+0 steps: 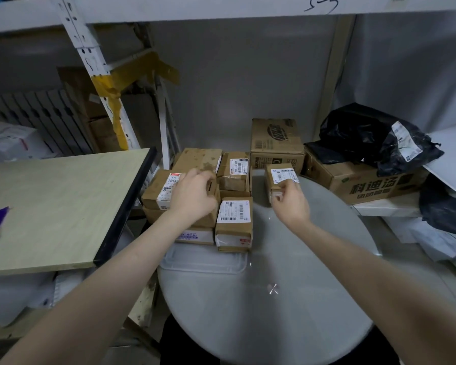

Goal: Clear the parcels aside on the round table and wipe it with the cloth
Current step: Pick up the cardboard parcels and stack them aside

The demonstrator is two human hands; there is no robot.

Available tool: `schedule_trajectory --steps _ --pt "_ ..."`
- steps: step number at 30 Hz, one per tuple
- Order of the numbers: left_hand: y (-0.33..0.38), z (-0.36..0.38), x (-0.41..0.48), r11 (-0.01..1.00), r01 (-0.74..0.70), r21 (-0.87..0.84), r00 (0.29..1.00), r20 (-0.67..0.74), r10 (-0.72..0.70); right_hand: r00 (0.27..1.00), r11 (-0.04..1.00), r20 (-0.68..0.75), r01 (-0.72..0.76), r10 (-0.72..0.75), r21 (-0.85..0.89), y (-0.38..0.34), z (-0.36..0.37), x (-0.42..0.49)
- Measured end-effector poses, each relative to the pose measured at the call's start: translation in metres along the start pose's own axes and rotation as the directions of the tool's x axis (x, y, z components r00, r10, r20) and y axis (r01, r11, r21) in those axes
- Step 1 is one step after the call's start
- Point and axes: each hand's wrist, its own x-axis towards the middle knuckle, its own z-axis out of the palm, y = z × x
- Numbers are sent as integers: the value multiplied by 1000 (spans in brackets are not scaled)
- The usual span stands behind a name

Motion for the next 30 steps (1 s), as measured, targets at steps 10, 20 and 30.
schedule_trajectory --steps 10,20,30 --pt "27 16 53 996 -84 24 995 50 83 968 945 43 -233 249 -229 16 16 71" --pt "35 37 79 989 -101 107 984 157 83 945 937 82 -299 317 -179 21 31 88" --pt "37 41 76 986 -75 149 972 233 39 907 736 182 -414 379 535 39 -19 82"
